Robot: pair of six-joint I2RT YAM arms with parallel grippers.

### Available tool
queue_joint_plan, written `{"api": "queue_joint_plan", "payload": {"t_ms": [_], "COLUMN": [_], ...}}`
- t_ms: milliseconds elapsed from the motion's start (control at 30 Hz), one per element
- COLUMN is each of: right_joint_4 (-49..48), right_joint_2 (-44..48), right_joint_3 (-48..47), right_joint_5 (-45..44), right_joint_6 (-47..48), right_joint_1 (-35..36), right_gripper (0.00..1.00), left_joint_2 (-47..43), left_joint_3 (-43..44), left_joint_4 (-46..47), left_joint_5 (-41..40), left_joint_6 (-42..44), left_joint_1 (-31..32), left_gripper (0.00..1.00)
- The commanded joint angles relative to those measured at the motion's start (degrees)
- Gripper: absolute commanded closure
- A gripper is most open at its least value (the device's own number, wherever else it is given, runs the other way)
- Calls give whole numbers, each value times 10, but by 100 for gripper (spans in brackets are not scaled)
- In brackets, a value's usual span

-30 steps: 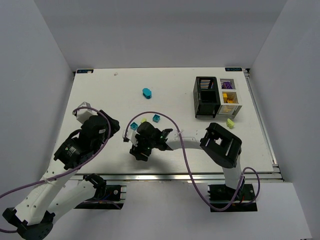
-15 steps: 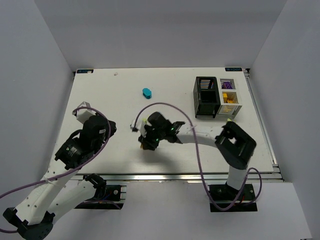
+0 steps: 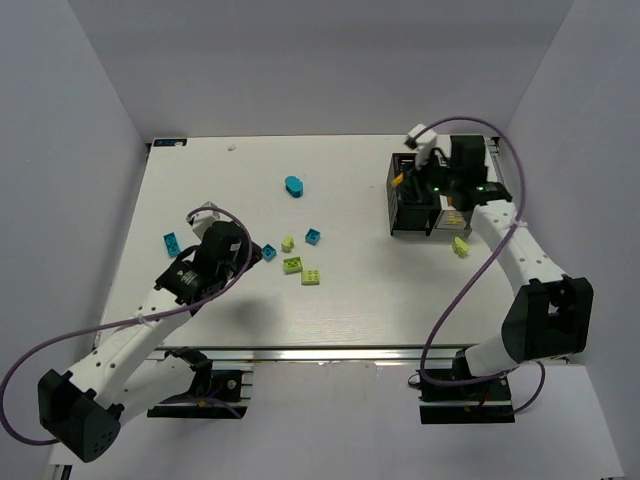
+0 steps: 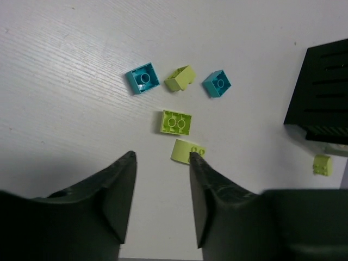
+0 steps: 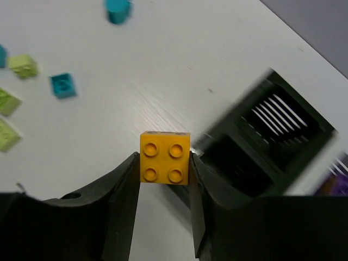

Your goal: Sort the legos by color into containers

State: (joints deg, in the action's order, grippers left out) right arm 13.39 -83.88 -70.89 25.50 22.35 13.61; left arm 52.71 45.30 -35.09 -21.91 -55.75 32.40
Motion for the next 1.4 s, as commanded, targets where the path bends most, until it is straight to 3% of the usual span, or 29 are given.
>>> {"api": "queue_joint_plan", "payload": {"t_ms": [0, 200, 433, 567, 733, 800, 833, 867, 1067, 1133, 1167, 1200, 1233, 1300, 1333, 1367], "right_joint_4": [80, 98, 146, 160, 162, 166, 164, 161, 143, 128, 99, 67, 1, -36, -14, 91], "right_joint_2": [2, -37, -103, -125, -146, -151, -151, -150, -111, -80, -61, -19, 0, 35, 33, 14], "right_joint_3": [-35, -74, -129, -142, -150, -154, -153, -152, -151, -149, -114, -87, -58, 14, 11, -3], "right_joint_5": [-15, -62, -62, -57, -47, -42, -43, -47, -13, 25, 72, 100, 151, 221, 315, 354], "right_joint_6": [21, 58, 77, 88, 87, 85, 84, 82, 91, 126, 131, 133, 126, 97, 123, 165], "right_joint_1": [-70, -182, -227, -229, -234, -234, -234, -234, -236, -236, -236, -236, -236, -235, -231, -225], "right_gripper": [100, 100, 96, 77, 60, 39, 20, 11, 11, 11, 11, 11, 11, 11, 11, 23], "left_joint_2": [23, 65, 83, 86, 89, 90, 88, 88, 82, 88, 90, 91, 94, 95, 95, 94], "left_joint_3": [0, 11, 18, 14, 10, 12, 13, 15, 29, 36, 41, 43, 44, 46, 45, 43], "left_joint_4": [61, 85, 101, 112, 121, 118, 116, 113, 70, 52, 37, 32, 26, 13, 7, -1], "left_joint_5": [54, 90, 111, 122, 134, 134, 134, 133, 102, 94, 96, 99, 111, 122, 132, 133], "left_joint_6": [25, 50, 63, 64, 65, 67, 68, 68, 57, 56, 59, 61, 63, 75, 78, 86], "left_joint_1": [-21, -41, -59, -63, -63, -64, -63, -63, -71, -81, -97, -108, -120, -161, -177, -205], "left_gripper": [42, 36, 34, 33, 31, 31, 31, 31, 32, 43, 53, 70, 77, 88, 94, 99]}}
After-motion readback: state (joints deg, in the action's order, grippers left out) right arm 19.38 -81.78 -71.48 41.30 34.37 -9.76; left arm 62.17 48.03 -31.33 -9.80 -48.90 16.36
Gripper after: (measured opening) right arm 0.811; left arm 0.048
